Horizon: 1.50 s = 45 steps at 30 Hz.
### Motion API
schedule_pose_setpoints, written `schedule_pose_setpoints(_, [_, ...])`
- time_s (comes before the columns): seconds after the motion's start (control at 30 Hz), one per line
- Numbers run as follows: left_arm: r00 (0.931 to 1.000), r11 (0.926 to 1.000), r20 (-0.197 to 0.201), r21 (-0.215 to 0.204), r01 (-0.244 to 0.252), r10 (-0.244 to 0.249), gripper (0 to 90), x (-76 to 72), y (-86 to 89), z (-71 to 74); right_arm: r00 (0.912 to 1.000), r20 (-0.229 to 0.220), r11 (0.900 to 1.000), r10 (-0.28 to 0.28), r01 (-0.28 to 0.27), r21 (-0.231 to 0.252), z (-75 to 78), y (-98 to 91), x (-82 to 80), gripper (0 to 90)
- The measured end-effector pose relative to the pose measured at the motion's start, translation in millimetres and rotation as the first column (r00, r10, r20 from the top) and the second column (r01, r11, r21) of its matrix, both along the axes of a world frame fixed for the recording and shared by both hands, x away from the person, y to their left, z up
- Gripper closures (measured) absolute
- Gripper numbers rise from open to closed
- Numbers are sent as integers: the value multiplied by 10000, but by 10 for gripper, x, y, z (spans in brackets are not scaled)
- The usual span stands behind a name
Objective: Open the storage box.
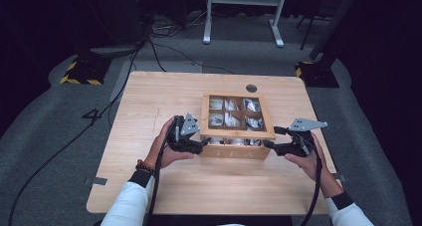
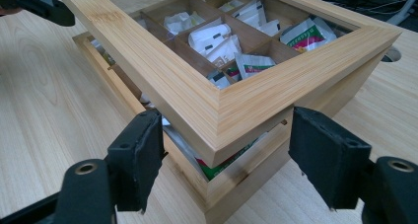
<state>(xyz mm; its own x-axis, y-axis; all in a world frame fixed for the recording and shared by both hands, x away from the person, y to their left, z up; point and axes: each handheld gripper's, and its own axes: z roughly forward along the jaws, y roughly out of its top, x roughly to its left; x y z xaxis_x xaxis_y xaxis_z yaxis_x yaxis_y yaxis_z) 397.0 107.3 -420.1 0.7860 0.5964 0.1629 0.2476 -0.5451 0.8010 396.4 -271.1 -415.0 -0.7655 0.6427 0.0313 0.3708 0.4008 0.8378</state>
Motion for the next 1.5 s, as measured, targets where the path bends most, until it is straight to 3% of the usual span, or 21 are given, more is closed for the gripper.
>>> schedule_pose_setpoints(0.33, [9980,9999,622,-105,-81,87,231,51,-62,30,10000,60,9997,-76,74,244,48,-4,14,294])
schedule_pose_setpoints(0.5, [9964,9998,834,-133,140,-129,258,66,-90,67,9999,82,9991,-131,128,405,72,-10,22,294])
schedule_pose_setpoints(0.67, [9924,9997,1211,-49,237,-229,262,83,-122,120,9996,155,9976,-248,238,649,104,-14,28,304])
schedule_pose_setpoints(0.77, [9893,9996,1446,-201,216,-185,269,94,-124,158,9996,193,9968,-209,193,779,127,-41,21,317])
schedule_pose_setpoints(1.07, [9849,9974,1726,-673,241,-122,357,136,-122,303,9977,467,9984,-489,474,320,96,-258,-42,313])
schedule_pose_setpoints(1.13, [9852,9973,1711,-696,242,-119,378,153,-125,344,9974,347,9976,-626,614,328,53,-339,-45,312])
schedule_pose_setpoints(1.27, [9851,9974,1709,-658,308,-191,409,173,-131,402,9947,229,9948,-1001,1005,-166,-80,-480,-51,311])
schedule_pose_setpoints(1.5, [9855,9970,1657,-602,478,-372,427,206,-127,449,9950,-30,9941,-1000,998,-437,-285,-655,-81,303])
